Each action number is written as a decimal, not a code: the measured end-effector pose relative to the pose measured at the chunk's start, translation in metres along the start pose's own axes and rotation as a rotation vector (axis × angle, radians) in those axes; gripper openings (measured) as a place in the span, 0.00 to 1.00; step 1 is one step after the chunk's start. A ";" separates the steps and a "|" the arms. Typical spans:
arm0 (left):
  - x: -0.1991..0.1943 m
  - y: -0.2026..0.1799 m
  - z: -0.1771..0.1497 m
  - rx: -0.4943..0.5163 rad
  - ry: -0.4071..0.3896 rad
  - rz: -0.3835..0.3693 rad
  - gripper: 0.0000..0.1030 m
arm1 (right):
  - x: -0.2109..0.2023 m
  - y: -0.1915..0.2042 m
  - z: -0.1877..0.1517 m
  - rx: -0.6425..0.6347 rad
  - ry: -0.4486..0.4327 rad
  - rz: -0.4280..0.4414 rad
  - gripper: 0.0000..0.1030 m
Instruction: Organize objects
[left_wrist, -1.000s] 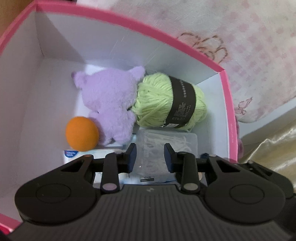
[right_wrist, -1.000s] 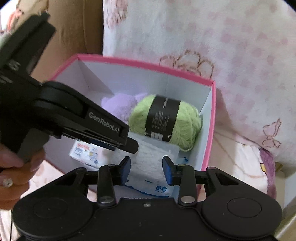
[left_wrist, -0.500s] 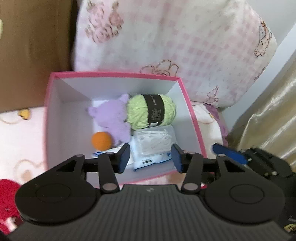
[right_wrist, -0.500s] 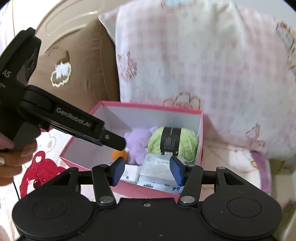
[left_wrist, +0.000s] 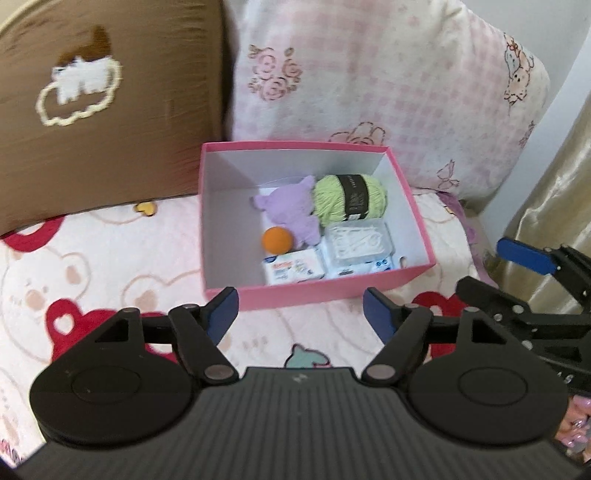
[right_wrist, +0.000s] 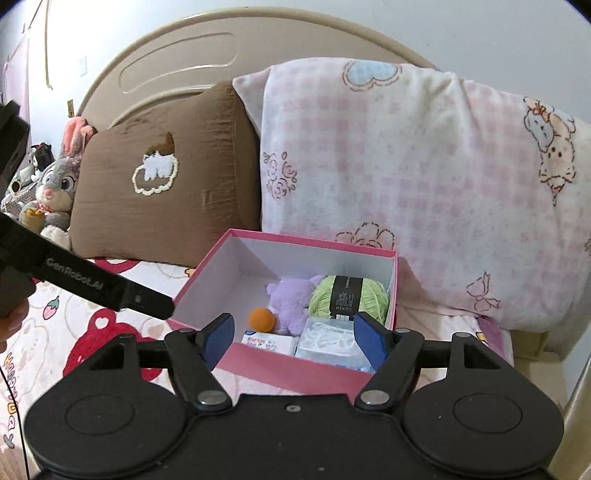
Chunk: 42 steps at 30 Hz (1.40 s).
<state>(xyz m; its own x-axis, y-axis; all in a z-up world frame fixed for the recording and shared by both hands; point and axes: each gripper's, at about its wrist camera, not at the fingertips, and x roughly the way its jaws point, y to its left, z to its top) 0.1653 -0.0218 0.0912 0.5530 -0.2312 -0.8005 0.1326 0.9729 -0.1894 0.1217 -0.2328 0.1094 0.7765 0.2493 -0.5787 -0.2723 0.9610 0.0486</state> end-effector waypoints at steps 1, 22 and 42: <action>-0.004 0.001 -0.004 -0.001 -0.004 0.007 0.76 | -0.004 0.003 -0.002 -0.006 0.000 -0.002 0.74; -0.028 0.035 -0.064 -0.086 -0.026 0.098 0.94 | -0.029 0.028 -0.036 0.011 0.050 -0.033 0.91; -0.024 0.029 -0.070 -0.025 0.024 0.169 0.99 | -0.020 0.029 -0.049 0.097 0.129 -0.080 0.96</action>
<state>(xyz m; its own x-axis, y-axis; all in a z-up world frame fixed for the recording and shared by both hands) 0.0987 0.0119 0.0648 0.5457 -0.0643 -0.8355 0.0182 0.9977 -0.0648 0.0701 -0.2162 0.0823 0.7124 0.1602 -0.6833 -0.1516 0.9857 0.0731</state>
